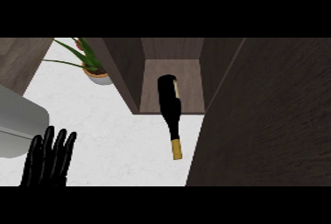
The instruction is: Pick up the wine, place it into the cabinet and close the cabinet
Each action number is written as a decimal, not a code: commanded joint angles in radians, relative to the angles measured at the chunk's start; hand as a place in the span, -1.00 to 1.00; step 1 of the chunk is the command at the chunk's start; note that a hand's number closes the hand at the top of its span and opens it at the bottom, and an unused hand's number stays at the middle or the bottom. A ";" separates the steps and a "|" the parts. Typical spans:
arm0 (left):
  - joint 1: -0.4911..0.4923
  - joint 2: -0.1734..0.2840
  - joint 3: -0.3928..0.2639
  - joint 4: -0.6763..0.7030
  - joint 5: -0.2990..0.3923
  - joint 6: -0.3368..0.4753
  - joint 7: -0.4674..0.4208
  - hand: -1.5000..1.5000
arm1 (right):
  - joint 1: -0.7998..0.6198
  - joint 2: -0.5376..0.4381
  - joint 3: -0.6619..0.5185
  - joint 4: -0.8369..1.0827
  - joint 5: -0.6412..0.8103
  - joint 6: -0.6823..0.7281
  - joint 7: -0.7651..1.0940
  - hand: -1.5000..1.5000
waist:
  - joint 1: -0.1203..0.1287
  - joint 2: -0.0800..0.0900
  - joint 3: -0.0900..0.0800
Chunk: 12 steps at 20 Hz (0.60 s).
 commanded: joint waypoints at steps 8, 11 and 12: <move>0.149 0.109 0.250 -0.068 0.152 -0.158 0.002 -1.00 | -0.016 0.000 0.361 -0.146 0.060 -0.039 0.082 1.00 | 0.007 -0.005 -0.001; 0.134 0.144 0.364 0.000 0.228 -0.248 0.023 -1.00 | -0.024 0.000 0.482 -0.074 0.153 -0.090 0.016 1.00 | 0.001 -0.004 -0.001; 0.160 0.157 0.364 -0.021 0.201 -0.244 0.016 -1.00 | -0.095 0.000 0.495 -0.077 0.160 -0.153 0.051 1.00 | 0.008 -0.005 -0.002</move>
